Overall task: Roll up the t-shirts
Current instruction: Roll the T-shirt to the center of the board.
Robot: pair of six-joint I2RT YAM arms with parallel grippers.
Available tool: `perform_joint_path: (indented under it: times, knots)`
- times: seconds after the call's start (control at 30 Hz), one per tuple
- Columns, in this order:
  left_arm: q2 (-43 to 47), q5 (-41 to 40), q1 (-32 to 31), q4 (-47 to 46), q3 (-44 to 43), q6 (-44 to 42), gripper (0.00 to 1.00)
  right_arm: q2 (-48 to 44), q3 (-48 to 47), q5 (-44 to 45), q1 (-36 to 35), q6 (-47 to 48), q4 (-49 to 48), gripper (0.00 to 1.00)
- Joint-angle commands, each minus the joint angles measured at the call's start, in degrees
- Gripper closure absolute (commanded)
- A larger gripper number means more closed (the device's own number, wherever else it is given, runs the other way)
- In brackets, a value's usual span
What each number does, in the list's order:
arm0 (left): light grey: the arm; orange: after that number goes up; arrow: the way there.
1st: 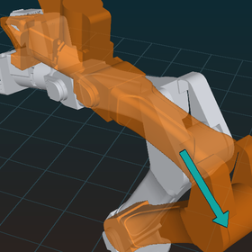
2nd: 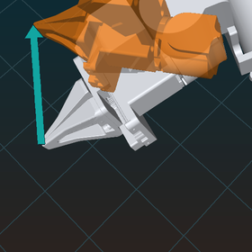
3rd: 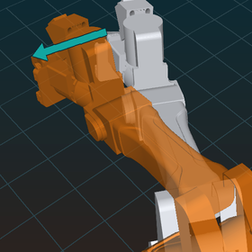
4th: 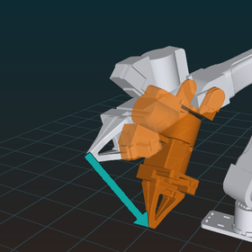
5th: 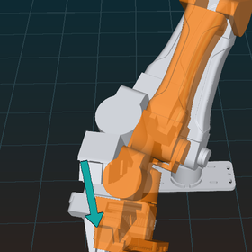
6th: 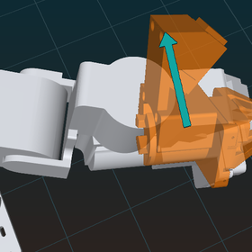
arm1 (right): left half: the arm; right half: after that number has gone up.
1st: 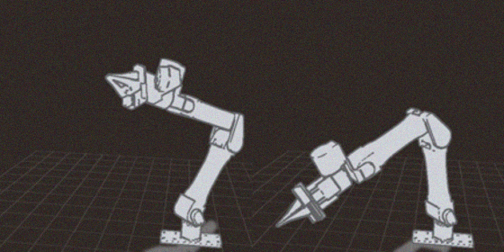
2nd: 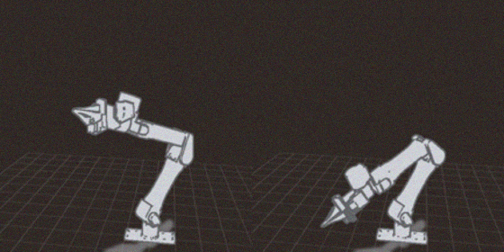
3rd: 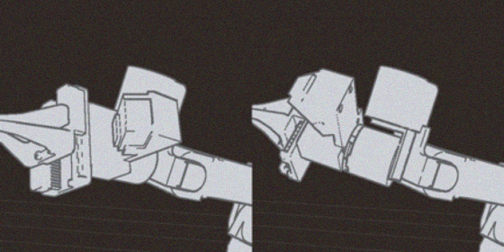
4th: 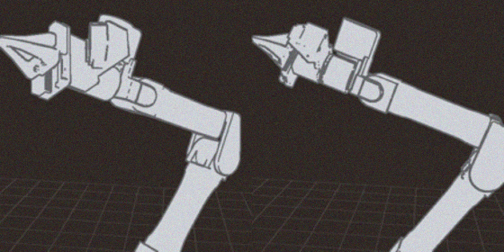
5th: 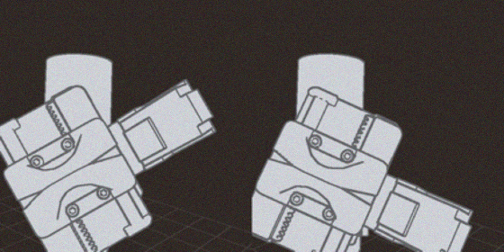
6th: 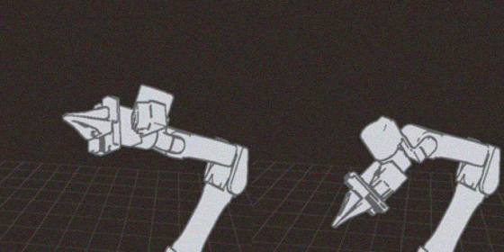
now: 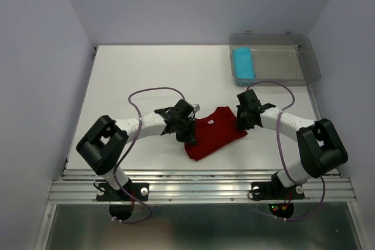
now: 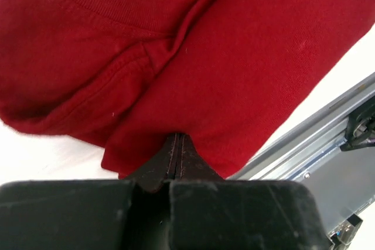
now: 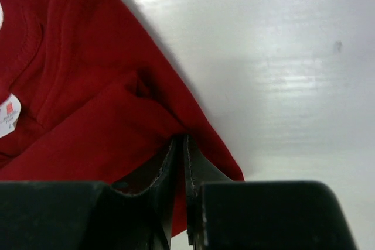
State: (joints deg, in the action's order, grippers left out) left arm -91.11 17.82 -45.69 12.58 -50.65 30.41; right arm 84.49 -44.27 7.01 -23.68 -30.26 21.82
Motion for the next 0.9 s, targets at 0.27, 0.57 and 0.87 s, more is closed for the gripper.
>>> perform_joint_path:
  times: [0.27, 0.57, 0.87]
  knots:
    - [-2.94, -5.96, 1.74, 0.78, 0.2, -0.44, 1.0, 16.48, -16.09, -3.14, 0.13, 3.62, -10.66, 0.88]
    - [8.75, -17.2, 2.01, 11.75, -5.58, -1.5, 0.99, 21.69, -28.94, -5.6, 0.13, 5.92, -8.99, 0.88]
    - [5.96, -31.16, -6.32, 21.69, -18.23, -0.27, 0.5, 6.51, -26.76, -4.73, 0.13, 6.53, -5.22, 0.42]
